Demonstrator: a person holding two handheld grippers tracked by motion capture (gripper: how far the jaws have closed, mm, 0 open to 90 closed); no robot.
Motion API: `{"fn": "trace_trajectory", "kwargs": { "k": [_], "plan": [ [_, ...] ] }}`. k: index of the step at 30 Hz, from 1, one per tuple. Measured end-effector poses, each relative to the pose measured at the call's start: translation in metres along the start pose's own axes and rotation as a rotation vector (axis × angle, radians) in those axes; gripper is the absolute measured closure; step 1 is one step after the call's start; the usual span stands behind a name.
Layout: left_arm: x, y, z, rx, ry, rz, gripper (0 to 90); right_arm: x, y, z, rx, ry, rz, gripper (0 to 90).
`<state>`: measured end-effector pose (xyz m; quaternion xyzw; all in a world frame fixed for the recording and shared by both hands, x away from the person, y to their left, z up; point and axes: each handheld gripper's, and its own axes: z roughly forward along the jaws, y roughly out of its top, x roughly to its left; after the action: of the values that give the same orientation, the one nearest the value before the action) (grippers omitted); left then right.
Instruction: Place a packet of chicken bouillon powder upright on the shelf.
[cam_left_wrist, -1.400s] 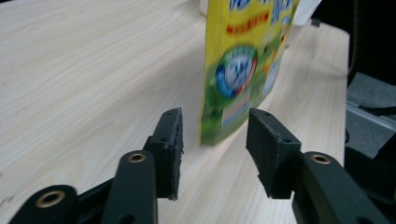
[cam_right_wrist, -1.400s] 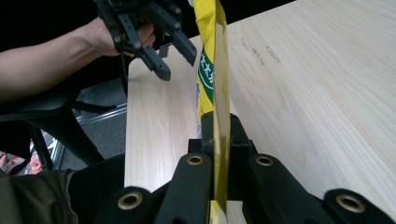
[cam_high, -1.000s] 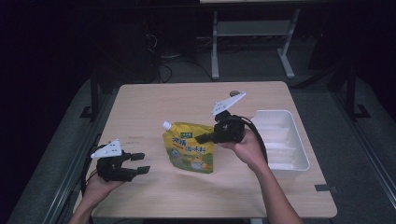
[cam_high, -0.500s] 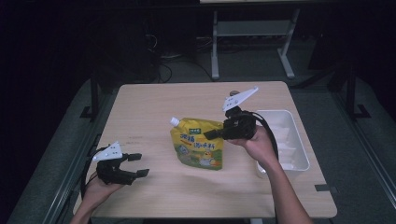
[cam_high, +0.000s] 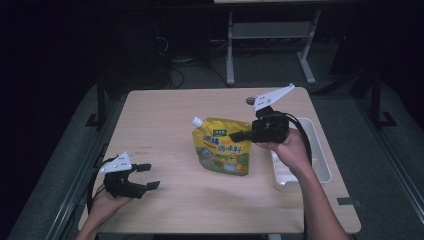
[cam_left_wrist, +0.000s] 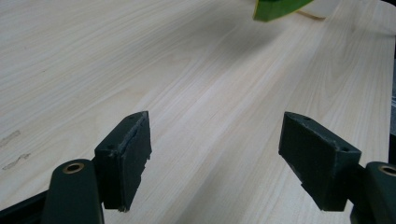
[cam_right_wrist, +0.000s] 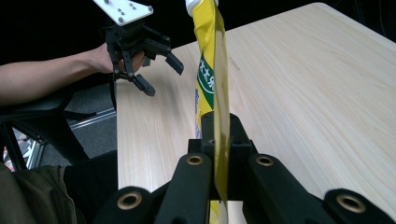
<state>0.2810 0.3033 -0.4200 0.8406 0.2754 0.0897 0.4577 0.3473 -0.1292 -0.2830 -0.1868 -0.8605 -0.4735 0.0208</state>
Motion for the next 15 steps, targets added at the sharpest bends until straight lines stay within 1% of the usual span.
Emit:
{"fn": "trace_trajectory", "kwargs": {
  "k": [7, 8, 10, 11, 14, 15],
  "plan": [
    [0.000, 0.000, 0.001, 0.003, 0.000, 0.002, 24.7, -0.001, 0.001, -0.018, -0.008, -0.016, -0.002, 89.6],
    [0.000, -0.001, 0.001, 0.002, 0.000, 0.001, 24.7, -0.002, 0.000, -0.024, -0.012, -0.021, 0.000, 89.6],
    [0.000, -0.001, 0.001, 0.003, 0.001, 0.003, 24.6, -0.003, 0.000, -0.029, -0.015, -0.026, -0.001, 89.6],
    [0.001, -0.001, 0.001, 0.005, 0.001, 0.002, 24.6, -0.003, 0.000, -0.029, -0.015, -0.026, -0.001, 89.6],
    [0.001, -0.002, 0.002, 0.009, 0.002, 0.003, 24.3, -0.004, -0.001, -0.036, -0.018, -0.035, 0.001, 89.6],
    [0.001, -0.002, 0.002, 0.010, 0.001, 0.003, 24.2, -0.005, -0.002, -0.042, -0.019, -0.040, 0.001, 89.6]
  ]
}}
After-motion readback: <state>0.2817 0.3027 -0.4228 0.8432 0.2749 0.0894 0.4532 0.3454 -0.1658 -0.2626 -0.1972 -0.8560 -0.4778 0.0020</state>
